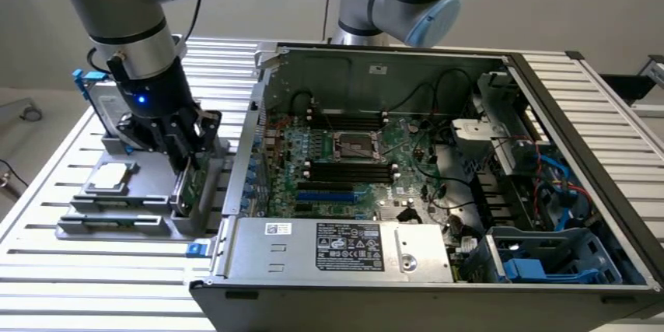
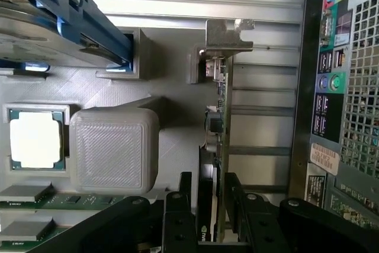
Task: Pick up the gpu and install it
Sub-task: 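Pick up the gpu and move the gpu toward the slot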
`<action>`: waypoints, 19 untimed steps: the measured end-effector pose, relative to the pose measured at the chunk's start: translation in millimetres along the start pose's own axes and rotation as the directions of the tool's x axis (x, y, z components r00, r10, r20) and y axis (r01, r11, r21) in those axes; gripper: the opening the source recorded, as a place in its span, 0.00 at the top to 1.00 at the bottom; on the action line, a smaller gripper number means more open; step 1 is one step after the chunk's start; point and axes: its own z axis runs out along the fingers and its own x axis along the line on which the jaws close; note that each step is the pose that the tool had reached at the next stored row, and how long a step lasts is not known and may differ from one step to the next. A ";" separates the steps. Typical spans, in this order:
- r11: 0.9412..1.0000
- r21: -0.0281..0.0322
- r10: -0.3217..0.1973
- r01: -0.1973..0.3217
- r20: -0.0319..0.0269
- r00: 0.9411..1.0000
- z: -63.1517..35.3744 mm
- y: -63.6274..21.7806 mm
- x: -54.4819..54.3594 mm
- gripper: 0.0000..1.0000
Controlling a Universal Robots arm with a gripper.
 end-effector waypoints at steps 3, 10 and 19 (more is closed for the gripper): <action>1.000 0.000 0.000 0.000 0.000 1.000 0.2 0.2 0.0 0.64; 1.000 -0.001 0.000 0.000 0.000 1.000 0.2 0.3 0.0 0.74; 1.000 -0.002 0.000 0.000 0.000 1.000 0.1 0.2 0.0 0.74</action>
